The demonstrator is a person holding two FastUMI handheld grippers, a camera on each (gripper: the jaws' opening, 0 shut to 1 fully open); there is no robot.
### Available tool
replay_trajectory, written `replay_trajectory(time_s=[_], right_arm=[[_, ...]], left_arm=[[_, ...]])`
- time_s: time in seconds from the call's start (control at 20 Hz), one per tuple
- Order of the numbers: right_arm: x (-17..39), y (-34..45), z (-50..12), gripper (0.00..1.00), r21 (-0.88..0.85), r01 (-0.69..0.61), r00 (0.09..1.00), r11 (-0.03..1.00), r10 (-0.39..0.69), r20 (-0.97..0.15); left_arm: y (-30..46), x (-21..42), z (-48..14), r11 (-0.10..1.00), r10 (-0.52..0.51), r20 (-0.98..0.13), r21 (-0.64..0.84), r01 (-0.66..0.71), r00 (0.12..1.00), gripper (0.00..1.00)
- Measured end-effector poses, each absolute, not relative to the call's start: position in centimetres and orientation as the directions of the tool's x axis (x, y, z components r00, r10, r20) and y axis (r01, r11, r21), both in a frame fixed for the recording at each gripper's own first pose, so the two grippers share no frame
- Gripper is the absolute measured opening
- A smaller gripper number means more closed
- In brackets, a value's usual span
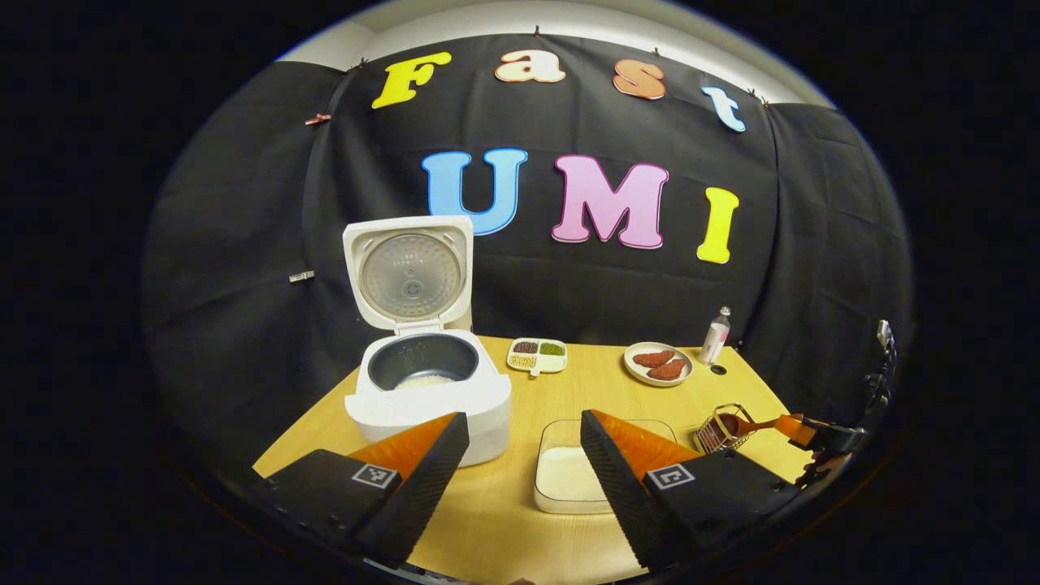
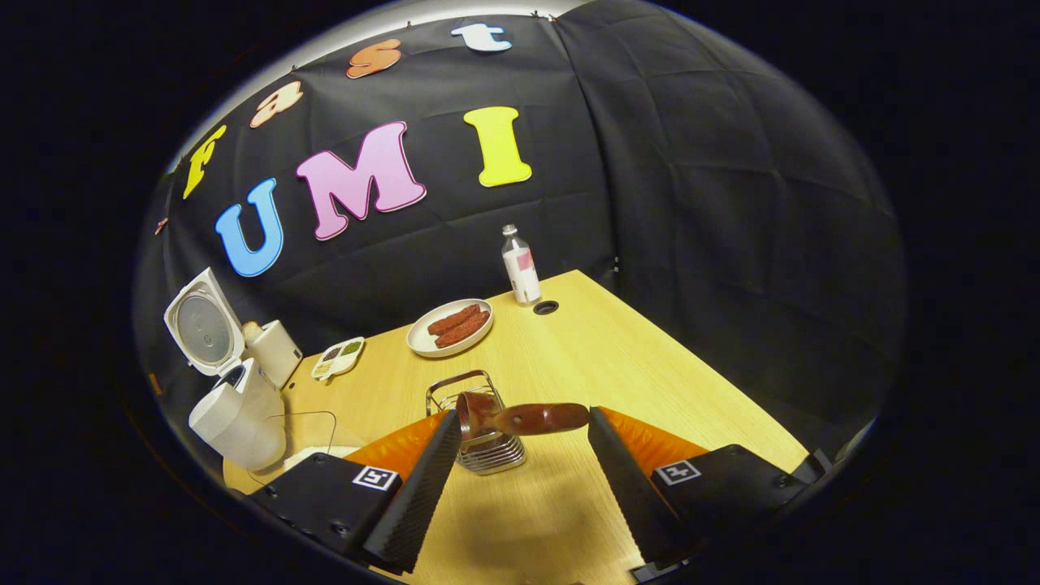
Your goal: Close the left gripper, press the button to open the rice cooker; take a wooden spoon from the chopstick holder with the right hand, scoop a spoonful of rice and pour it into the rice cooker, then put the wooden spoon back into the chopstick holder.
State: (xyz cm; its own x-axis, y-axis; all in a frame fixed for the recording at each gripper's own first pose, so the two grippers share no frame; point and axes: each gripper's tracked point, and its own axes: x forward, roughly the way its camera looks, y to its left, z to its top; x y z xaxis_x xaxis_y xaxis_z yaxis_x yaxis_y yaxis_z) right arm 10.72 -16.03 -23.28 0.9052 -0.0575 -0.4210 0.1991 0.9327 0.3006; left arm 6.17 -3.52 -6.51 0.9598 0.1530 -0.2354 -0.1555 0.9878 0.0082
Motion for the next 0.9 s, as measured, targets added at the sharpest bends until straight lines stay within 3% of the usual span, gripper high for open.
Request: replay_trajectory(time_s=[0.5, 0.55, 0.6, 0.7, 0.85, 0.9], right_arm=[[16.5, -15.5, -25.6, 0.95, 0.413, 0.176, 0.913, 0.894, 0.009, -0.408], [16.9, -15.5, -25.7, 0.91, 0.425, 0.185, 0.911, 0.886, 0.007, -0.411], [17.1, -15.5, -25.8, 0.7, 0.438, 0.188, 0.911, 0.879, 0.011, -0.413], [17.8, -15.5, -25.8, 0.53, 0.46, 0.193, 0.909, 0.866, 0.018, -0.415], [19.1, -15.6, -24.8, 0.51, 0.478, 0.179, 0.915, 0.86, 0.033, -0.402], [19.4, -15.4, -24.5, 0.59, 0.479, 0.166, 0.918, 0.862, 0.043, -0.395]], left_arm=[[-7.8, 7.9, -8.8, 0.988, 0.154, -0.311, 0.031, -0.152, 0.938, 0.96], [-7.9, 8.0, -8.9, 0.988, 0.157, -0.318, 0.039, -0.152, 0.935, 0.95], [-8.0, 8.2, -9.0, 0.988, 0.153, -0.32, 0.04, -0.148, 0.935, 0.96], [-8.1, 8.5, -9.1, 0.988, 0.154, -0.323, 0.029, -0.153, 0.934, 0.96], [-8.0, 8.8, -10.0, 0.984, 0.161, -0.336, -0.019, -0.177, 0.928, 0.96], [-7.9, 8.9, -10.2, 0.981, 0.166, -0.338, -0.037, -0.189, 0.926, 0.96]])
